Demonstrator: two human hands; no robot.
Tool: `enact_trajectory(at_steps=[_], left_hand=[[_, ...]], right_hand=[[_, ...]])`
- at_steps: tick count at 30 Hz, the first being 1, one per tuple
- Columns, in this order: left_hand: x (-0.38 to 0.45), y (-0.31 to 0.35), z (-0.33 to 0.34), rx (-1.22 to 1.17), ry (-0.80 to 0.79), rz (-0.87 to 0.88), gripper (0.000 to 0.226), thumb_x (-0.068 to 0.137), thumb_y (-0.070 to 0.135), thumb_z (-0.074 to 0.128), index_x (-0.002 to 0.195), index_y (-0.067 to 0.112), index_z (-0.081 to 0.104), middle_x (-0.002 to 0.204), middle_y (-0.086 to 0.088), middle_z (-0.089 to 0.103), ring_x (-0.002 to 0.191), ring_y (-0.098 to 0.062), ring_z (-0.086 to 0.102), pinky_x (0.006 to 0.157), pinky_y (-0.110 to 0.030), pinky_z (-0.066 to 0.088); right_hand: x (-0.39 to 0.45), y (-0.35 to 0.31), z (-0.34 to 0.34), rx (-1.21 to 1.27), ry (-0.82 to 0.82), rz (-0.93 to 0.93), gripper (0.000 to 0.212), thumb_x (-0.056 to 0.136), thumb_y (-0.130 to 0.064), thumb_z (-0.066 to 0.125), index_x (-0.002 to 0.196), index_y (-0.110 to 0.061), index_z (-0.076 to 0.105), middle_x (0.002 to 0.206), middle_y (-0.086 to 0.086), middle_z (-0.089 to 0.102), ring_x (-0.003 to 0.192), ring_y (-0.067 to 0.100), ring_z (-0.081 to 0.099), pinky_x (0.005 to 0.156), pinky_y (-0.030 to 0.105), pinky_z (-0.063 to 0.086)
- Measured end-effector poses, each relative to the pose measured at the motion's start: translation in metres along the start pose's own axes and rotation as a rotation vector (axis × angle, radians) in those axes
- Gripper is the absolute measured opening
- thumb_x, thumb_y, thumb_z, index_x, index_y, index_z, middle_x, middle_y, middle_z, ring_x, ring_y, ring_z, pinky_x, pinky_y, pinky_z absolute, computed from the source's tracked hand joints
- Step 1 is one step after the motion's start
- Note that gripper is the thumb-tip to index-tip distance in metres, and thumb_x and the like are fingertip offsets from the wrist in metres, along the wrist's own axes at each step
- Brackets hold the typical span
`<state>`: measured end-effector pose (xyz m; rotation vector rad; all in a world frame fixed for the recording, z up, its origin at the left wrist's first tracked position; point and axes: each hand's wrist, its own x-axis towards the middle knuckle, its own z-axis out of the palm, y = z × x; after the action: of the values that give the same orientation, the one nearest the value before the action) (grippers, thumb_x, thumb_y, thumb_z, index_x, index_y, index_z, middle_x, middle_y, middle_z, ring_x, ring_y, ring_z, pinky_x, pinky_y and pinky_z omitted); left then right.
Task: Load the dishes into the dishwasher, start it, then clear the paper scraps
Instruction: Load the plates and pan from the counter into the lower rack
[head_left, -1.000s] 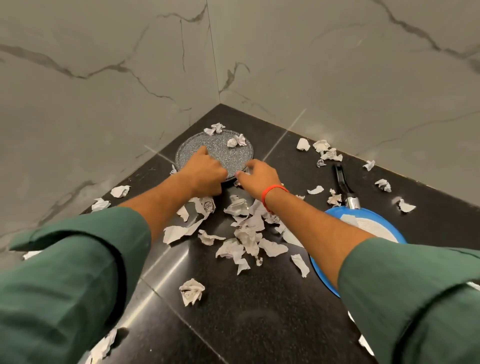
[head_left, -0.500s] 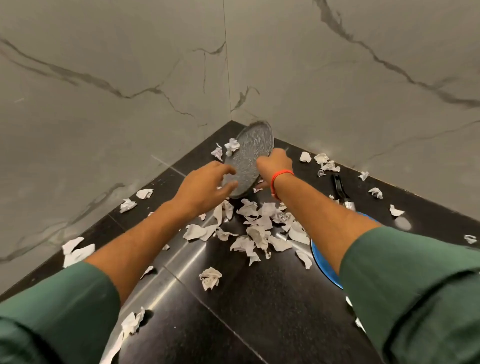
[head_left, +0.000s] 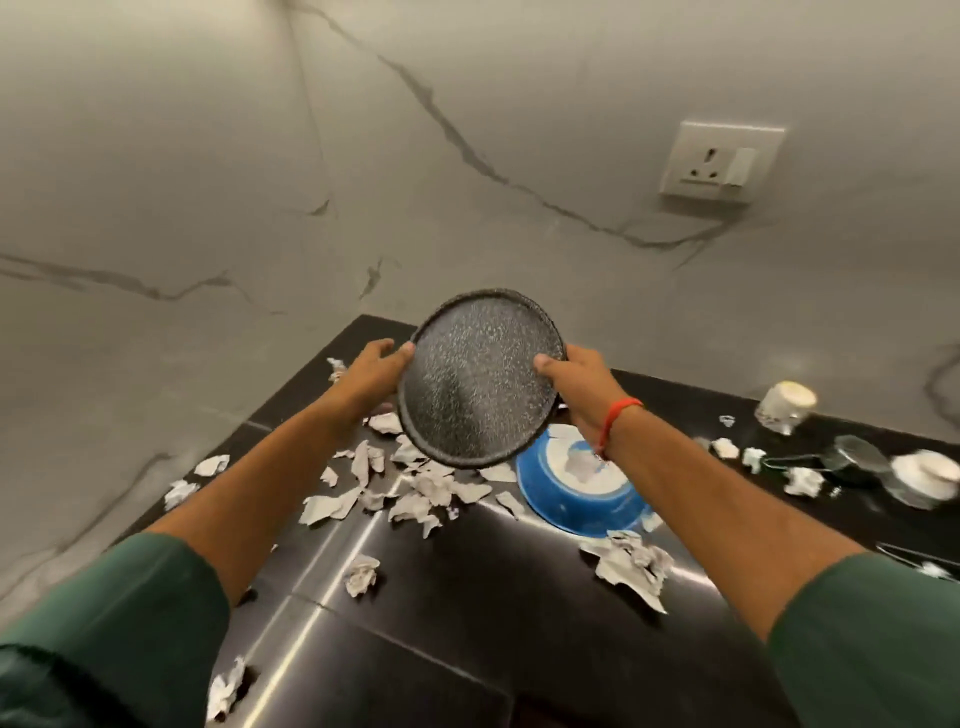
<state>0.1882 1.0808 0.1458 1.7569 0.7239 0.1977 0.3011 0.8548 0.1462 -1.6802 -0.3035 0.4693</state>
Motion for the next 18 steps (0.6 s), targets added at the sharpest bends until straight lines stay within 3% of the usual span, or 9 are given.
enact_trajectory(at_steps=[3,6,7,9,14,18], left_hand=[[-0.022,0.022,0.049,0.068,-0.128,0.034,0.047,0.099,0.047,0.055,0.137,0.019,0.051,0.133,-0.006,0.062,0.116,-0.021,0.063,0.095,-0.043,0.053],[-0.049,0.042,0.097,0.057,-0.186,0.059,0.025,0.102,0.034,0.055,0.121,0.018,0.061,0.109,-0.002,0.067,0.090,-0.016,0.063,0.078,-0.032,0.050],[-0.062,0.049,0.117,0.056,-0.232,0.054,0.017,0.104,0.029,0.053,0.111,0.017,0.064,0.100,-0.003,0.067,0.083,-0.015,0.062,0.075,-0.030,0.050],[-0.088,0.063,0.156,0.069,-0.302,0.078,0.018,0.106,0.023,0.049,0.097,0.018,0.063,0.088,-0.002,0.065,0.074,-0.013,0.061,0.069,-0.027,0.050],[-0.157,0.089,0.257,0.080,-0.457,0.090,0.021,0.103,0.023,0.050,0.100,0.015,0.068,0.083,-0.001,0.067,0.074,-0.016,0.061,0.069,-0.028,0.053],[-0.224,0.100,0.343,0.104,-0.598,0.108,0.027,0.105,0.021,0.045,0.086,0.014,0.062,0.060,0.008,0.058,0.047,-0.004,0.051,0.044,-0.017,0.045]], right_hand=[[-0.038,0.007,-0.063,0.111,0.061,0.083,0.013,0.101,-0.010,0.052,0.101,-0.014,0.065,0.099,0.011,0.068,0.093,0.026,0.064,0.090,0.048,0.056],[-0.075,0.017,-0.123,0.206,0.127,0.129,0.012,0.102,-0.011,0.052,0.100,-0.011,0.063,0.090,0.008,0.067,0.077,0.020,0.064,0.067,0.034,0.059],[-0.091,0.021,-0.144,0.238,0.157,0.123,0.012,0.101,-0.010,0.052,0.099,-0.011,0.064,0.089,0.008,0.068,0.076,0.019,0.065,0.066,0.032,0.058],[-0.118,0.027,-0.182,0.302,0.225,0.115,0.014,0.101,-0.008,0.051,0.096,-0.011,0.064,0.088,0.009,0.068,0.078,0.022,0.065,0.072,0.036,0.057],[-0.199,0.051,-0.278,0.391,0.408,0.119,0.010,0.097,-0.007,0.056,0.100,-0.006,0.065,0.091,0.013,0.069,0.081,0.027,0.066,0.079,0.041,0.056],[-0.285,0.077,-0.355,0.482,0.517,0.157,0.032,0.092,-0.021,0.065,0.117,-0.002,0.068,0.107,0.017,0.073,0.093,0.030,0.070,0.085,0.041,0.057]])
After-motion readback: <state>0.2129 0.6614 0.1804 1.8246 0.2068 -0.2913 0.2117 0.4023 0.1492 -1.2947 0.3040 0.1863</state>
